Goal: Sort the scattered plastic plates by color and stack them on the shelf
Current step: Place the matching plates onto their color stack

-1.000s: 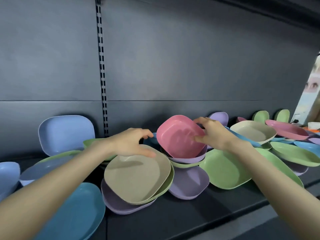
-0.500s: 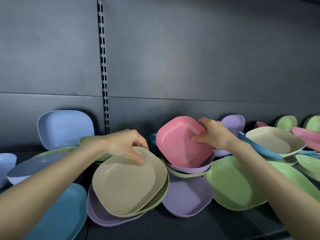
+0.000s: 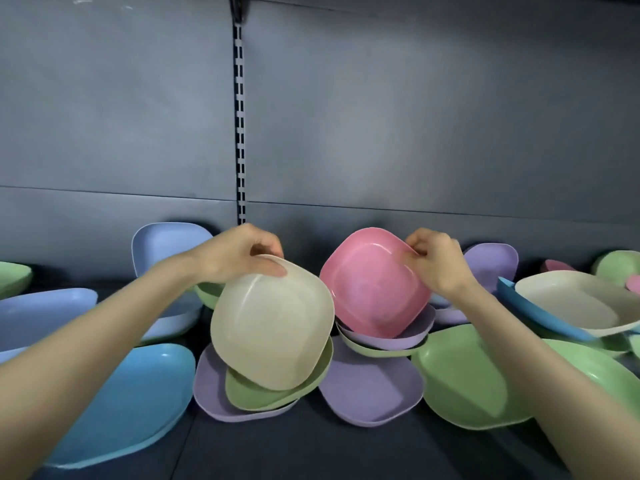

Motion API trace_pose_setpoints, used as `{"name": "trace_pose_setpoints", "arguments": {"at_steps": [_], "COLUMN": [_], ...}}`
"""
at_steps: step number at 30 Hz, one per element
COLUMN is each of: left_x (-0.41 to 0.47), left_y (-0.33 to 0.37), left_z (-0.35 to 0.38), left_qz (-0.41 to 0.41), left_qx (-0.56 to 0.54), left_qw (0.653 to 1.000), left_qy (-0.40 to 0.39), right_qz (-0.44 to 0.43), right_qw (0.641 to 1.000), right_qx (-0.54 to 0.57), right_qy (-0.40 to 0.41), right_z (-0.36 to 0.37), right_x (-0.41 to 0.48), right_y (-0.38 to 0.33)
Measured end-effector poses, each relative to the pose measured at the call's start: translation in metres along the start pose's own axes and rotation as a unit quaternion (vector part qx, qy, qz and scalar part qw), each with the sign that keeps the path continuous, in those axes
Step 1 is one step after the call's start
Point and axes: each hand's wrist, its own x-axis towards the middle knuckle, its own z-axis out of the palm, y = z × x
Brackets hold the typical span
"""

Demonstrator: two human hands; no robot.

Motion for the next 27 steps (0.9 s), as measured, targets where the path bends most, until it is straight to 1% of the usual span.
{"name": "trace_pose_setpoints", "arguments": {"at_steps": [3,5,8,10,13,15,19,24,27], "left_x": [-0.013,-0.024,-0.046,-0.062,-0.088,-0.105,-0.148,-0.215,-0.262], "left_y": [0.008,0.012,0.016,0.017,0.017,0.014,0.003,-0.017,-0.036], "left_z": [-0.012,-0.019,-0.025,-0.027,-0.035,-0.044,-0.068,-0.106,-0.135], "left_qz": [-0.011,-0.017,-0.030,-0.041,-0.046,-0.050,-0.104,-0.138,-0.158], "left_qx": [-0.019,0.003,0.025,0.047,0.082,0.083,0.086,0.112,0.120], "left_qw": [0.997,0.992,0.977,0.967,0.954,0.947,0.935,0.913,0.905], "left_qy": [0.072,0.126,0.212,0.246,0.284,0.306,0.328,0.368,0.376], "right_qz": [-0.028,-0.053,-0.068,-0.071,-0.068,-0.068,-0.077,-0.099,-0.107], "right_qw": [0.999,0.997,0.993,0.991,0.990,0.989,0.988,0.984,0.981], "right_qx": [0.024,0.034,0.077,0.095,0.113,0.131,0.137,0.151,0.159], "right_qy": [0.032,0.048,0.063,0.065,0.044,0.026,0.012,0.002,0.001], "right_z": [-0.005,-0.007,-0.007,-0.004,0.004,0.011,0.032,0.074,0.108], "right_x": [-0.002,-0.004,-0.008,-0.013,-0.021,-0.026,-0.037,-0.063,-0.083], "right_y": [-0.013,-0.023,-0.042,-0.058,-0.081,-0.095,-0.128,-0.187,-0.228]}}
